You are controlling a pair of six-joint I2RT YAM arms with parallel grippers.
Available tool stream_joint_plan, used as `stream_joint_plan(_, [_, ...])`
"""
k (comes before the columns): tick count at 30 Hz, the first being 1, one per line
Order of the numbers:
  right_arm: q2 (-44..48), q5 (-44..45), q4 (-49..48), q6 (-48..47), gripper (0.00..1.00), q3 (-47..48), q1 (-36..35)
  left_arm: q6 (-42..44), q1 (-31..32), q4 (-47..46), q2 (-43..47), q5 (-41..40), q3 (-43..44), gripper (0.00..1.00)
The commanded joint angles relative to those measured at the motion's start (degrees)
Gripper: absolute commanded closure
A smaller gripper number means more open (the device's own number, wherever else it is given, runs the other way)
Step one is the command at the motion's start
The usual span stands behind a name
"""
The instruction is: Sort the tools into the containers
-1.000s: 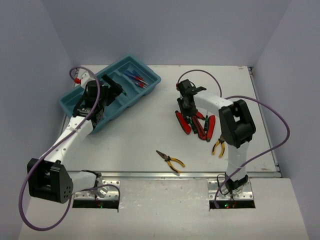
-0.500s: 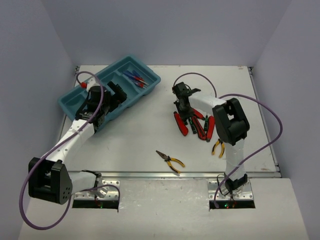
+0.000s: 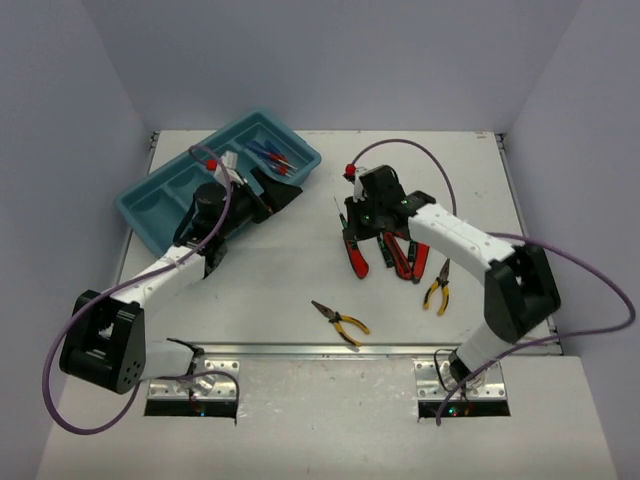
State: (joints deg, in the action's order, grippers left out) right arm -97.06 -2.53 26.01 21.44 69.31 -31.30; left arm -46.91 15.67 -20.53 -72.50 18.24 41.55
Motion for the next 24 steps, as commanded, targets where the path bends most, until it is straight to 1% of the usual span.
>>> stream_joint_plan(1, [13.7, -27.8, -17.9, 5.2, 1.00, -10.1, 0.1, -9.3, 3.6, -24.7, -2.4, 10.9, -3.1, 0.02])
stream_joint_plan(4, [17.4, -34.1, -23.6, 8.7, 1.00, -12.3, 0.0, -9.6, 5.5, -27.2, -3.8, 10.5, -2.4, 0.08])
stream_joint_plan(8, [19.0, -36.4, -25.0, 10.7, 1.00, -11.2, 0.0, -9.3, 8.0, -27.4, -5.2, 10.5, -1.3, 0.22])
stream_joint_plan(9, [18.9, -36.4, -24.7, 10.9, 1.00, -10.5, 0.1, -9.5, 8.5, -27.9, -5.6, 10.8, -1.1, 0.29])
stream_joint_plan(10, [18.7, -36.2, -24.5, 11.0, 1.00, -10.0, 0.1, -9.6, 9.1, -28.6, -6.1, 11.0, -1.0, 0.38])
stream_joint_plan(11, [18.7, -35.9, -24.7, 11.2, 1.00, -9.8, 0.1, -9.7, 9.5, -28.8, -6.4, 11.1, -0.7, 0.51])
stream_joint_plan(13, [18.7, -34.8, -25.2, 12.1, 1.00, -9.6, 0.1, -9.5, 10.4, -28.0, -7.1, 11.5, -0.1, 0.71])
stream_joint_plan(14, [18.6, -34.4, -25.2, 12.3, 1.00, -9.3, 0.1, -9.4, 10.4, -27.5, -7.4, 11.6, 0.1, 0.90])
stream_joint_plan(15, [18.4, -34.1, -24.8, 12.3, 1.00, -8.8, 0.1, -8.9, 10.4, -27.0, -7.4, 11.5, 0.4, 0.96])
stream_joint_plan(16, [18.2, -33.8, -24.3, 12.3, 1.00, -8.2, 0.2, -8.4, 10.4, -26.4, -7.5, 11.4, 0.6, 1.00])
stream_joint_plan(17, [17.9, -33.0, -23.4, 12.4, 1.00, -7.9, 0.1, -7.1, 10.4, -24.5, -7.2, 11.0, 0.9, 1.00])
stream_joint_plan(18, [17.8, -32.3, -23.0, 12.4, 0.94, -7.6, 0.1, -6.2, 10.4, -23.0, -7.0, 10.7, 1.4, 1.00])
stream_joint_plan(19, [17.8, -31.4, -22.5, 12.4, 0.83, -7.4, 0.2, -5.3, 10.4, -21.2, -6.8, 10.2, 2.0, 1.00])
stream_joint_plan(21, [18.1, -28.5, -21.2, 12.7, 0.30, -7.4, 0.5, -3.4, 10.4, -14.6, -6.4, 7.5, 4.1, 1.00])
stream_joint_plan(22, [19.0, -25.4, -19.4, 12.6, 0.14, -7.4, 0.7, -0.8, 9.8, -5.5, -6.2, 1.5, 7.5, 1.00])
stream_joint_plan(23, [19.9, -22.0, -17.5, 12.4, 0.01, -7.4, 1.0, 1.7, 9.1, 3.5, -6.1, -4.6, 11.0, 1.00])
stream_joint_plan(24, [20.5, -18.3, -15.1, 12.0, 0.01, -7.2, 1.5, 2.7, 7.9, 8.9, -6.6, -9.2, 13.3, 1.00])
